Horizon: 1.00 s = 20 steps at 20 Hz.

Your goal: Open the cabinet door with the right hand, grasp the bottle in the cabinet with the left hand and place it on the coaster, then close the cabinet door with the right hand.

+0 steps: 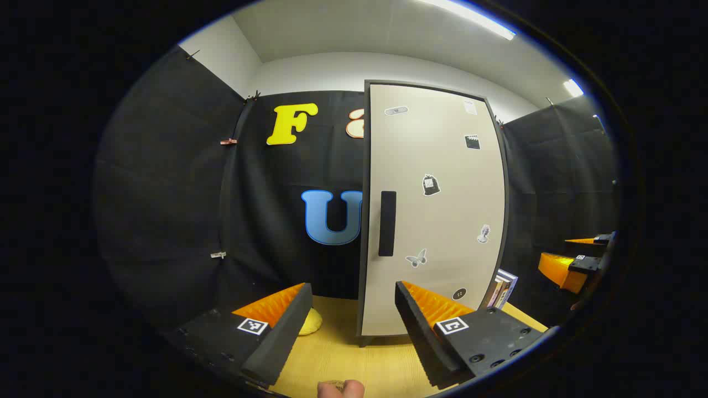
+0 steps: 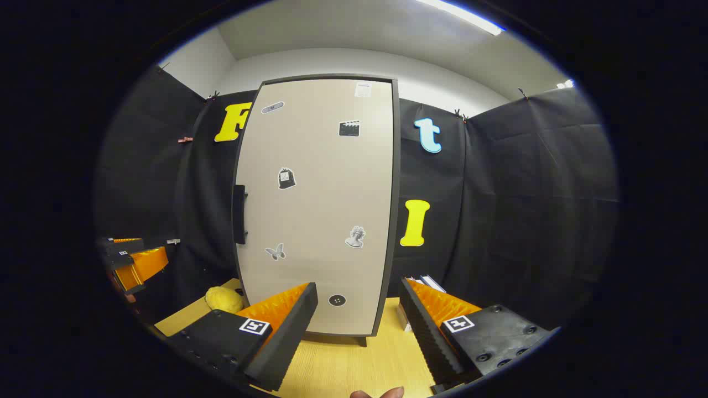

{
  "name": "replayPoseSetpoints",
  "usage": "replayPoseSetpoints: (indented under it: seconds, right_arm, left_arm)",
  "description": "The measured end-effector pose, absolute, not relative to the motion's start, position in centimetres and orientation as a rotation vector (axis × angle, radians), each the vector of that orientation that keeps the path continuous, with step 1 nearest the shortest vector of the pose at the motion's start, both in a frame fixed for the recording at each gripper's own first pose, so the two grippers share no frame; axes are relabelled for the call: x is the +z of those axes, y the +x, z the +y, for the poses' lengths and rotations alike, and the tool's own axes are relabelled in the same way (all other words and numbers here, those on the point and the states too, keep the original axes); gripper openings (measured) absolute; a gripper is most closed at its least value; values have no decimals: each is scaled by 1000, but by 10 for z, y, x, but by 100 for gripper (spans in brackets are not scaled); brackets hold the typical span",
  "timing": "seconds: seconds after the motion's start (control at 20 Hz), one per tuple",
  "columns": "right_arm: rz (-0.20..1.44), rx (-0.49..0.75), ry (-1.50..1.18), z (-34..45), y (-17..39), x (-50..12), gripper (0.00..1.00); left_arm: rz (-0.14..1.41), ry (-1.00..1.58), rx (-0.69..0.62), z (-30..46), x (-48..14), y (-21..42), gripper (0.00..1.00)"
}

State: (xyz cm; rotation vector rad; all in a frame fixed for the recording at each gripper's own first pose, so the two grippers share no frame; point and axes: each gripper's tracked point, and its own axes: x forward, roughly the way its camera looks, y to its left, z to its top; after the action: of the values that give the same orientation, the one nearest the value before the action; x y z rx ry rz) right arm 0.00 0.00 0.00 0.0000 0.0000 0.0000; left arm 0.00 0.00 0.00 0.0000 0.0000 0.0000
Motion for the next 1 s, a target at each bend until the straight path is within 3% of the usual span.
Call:
replayPoseSetpoints:
  seconds: [1.0]
  right_arm:
    - [-1, -7, 1, 13, -7, 4, 98]
  left_arm:
    - [-21, 33, 16, 19, 5, -9, 95]
